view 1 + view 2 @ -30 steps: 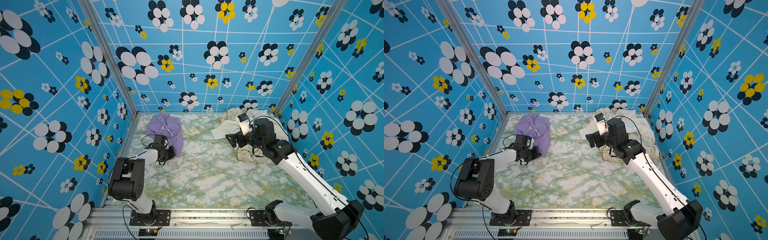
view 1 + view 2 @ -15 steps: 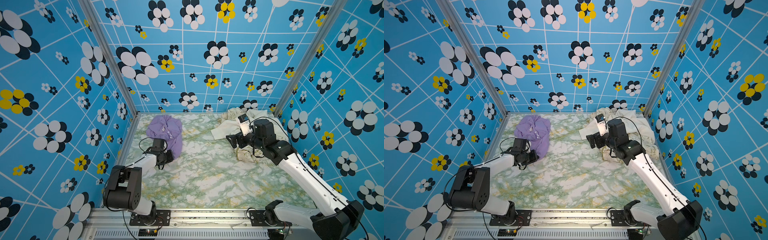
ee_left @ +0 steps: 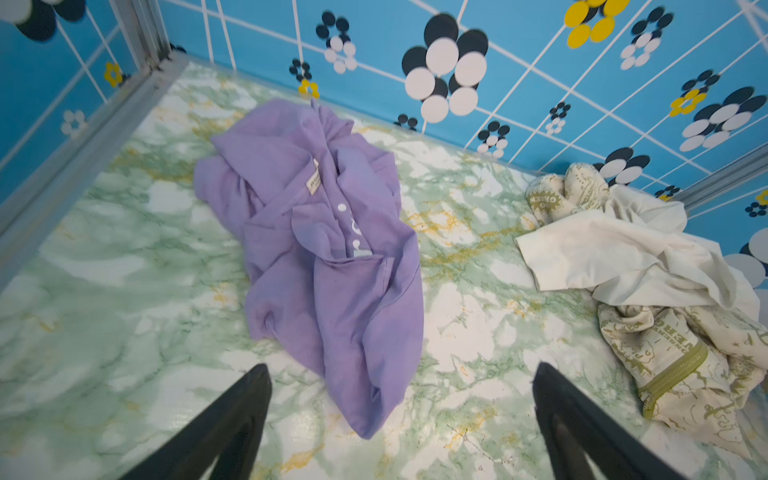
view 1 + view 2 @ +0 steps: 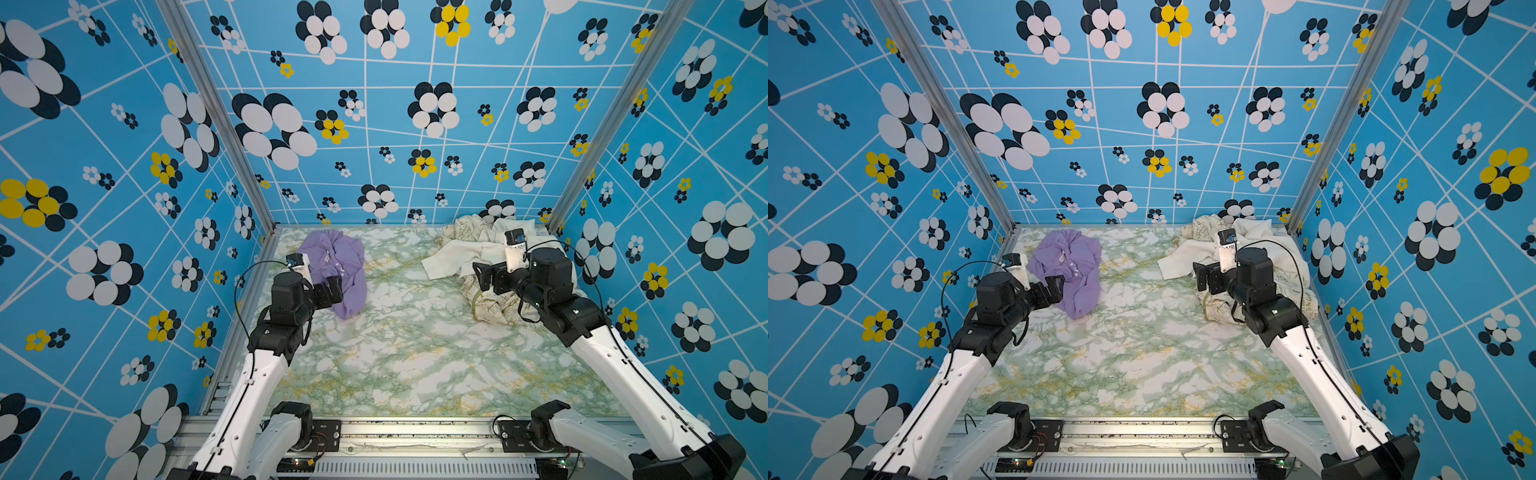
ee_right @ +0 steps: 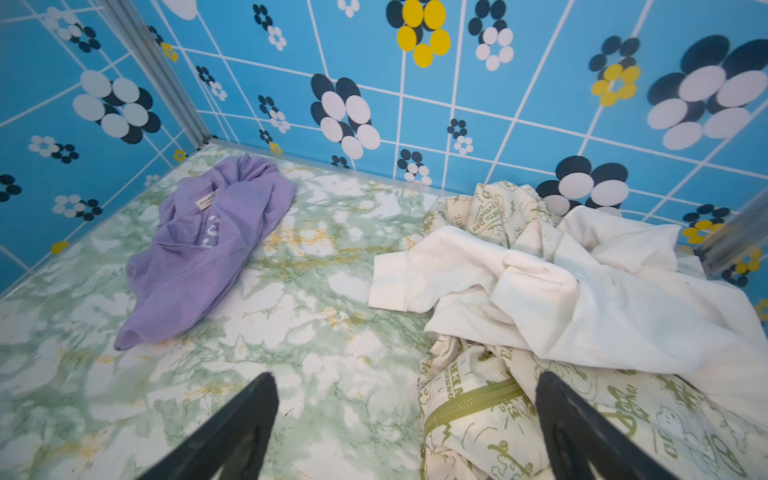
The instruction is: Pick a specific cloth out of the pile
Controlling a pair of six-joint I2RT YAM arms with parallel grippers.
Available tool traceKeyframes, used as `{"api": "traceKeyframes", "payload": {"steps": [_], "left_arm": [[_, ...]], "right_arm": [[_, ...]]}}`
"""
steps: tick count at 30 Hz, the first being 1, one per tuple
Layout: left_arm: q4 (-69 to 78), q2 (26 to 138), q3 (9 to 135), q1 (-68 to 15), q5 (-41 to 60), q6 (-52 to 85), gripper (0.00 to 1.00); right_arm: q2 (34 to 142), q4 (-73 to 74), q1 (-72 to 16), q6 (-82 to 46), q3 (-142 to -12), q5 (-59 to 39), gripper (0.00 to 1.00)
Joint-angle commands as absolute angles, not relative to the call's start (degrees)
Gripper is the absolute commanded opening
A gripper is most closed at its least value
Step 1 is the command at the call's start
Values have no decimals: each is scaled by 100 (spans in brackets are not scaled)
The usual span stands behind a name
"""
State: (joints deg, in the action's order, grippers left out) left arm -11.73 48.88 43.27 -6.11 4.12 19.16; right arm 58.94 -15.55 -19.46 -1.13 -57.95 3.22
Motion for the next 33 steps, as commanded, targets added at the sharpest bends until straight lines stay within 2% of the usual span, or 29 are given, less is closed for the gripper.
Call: {"api": "traceKeyframes", "payload": {"steps": [1,6,12,18,23,33], "left_arm": [[-694,4474,3967,-650,132,1178,99],[53,4184,3267,-636,77,662,99],[1560,4359,2199,-569,-534,402,99],[3005,5380,1578,-49,-796,660,99],[4240,6671,1394,35,-916,659,99],[5939,8011,1380,33,-628,401,99]], "right_arm": [[5691,-1070,-1724,-361,-5475,832,99],[5563,-714,-1435,-383,-4813,1260,99],[5518,21,-937,-719,-3756,1647,99],[5765,874,-712,-685,-2938,1994,99],[6220,1805,-380,-541,-2450,2276,99],[7260,3919,-229,-120,-1906,1969,99]]}}
